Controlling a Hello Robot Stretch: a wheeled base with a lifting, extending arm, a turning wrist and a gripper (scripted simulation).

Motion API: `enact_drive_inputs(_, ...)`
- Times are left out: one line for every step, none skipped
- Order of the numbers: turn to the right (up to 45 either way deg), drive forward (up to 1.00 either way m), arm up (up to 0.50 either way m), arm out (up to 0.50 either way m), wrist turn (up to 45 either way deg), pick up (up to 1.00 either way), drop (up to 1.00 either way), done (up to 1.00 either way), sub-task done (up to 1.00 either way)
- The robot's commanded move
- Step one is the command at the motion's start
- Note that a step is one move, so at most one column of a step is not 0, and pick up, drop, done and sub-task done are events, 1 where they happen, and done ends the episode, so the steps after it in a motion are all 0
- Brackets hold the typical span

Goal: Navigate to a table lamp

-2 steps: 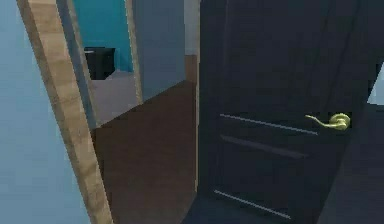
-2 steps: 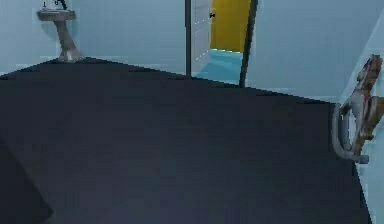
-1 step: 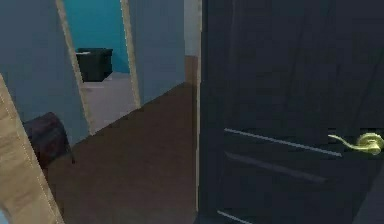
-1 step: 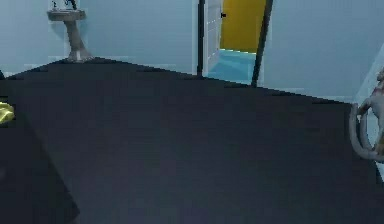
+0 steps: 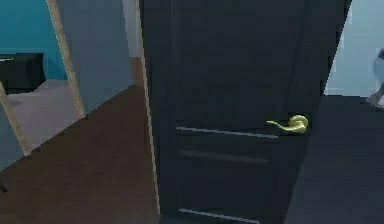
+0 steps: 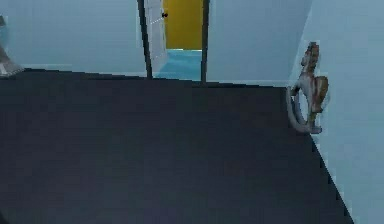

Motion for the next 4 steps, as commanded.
enact_drive_inputs(0.0,0.35,0.00,0.00,0.0,0.00,0.00,0.00,0.00)
enact_drive_inputs(15.0,0.00,0.00,0.00,0.0,0.00,0.00,0.00,0.00)
enact_drive_inputs(0.0,0.05,0.00,0.00,0.0,0.00,0.00,0.00,0.00)
enact_drive_inputs(-45.0,0.00,0.00,0.00,0.0,0.00,0.00,0.00,0.00)
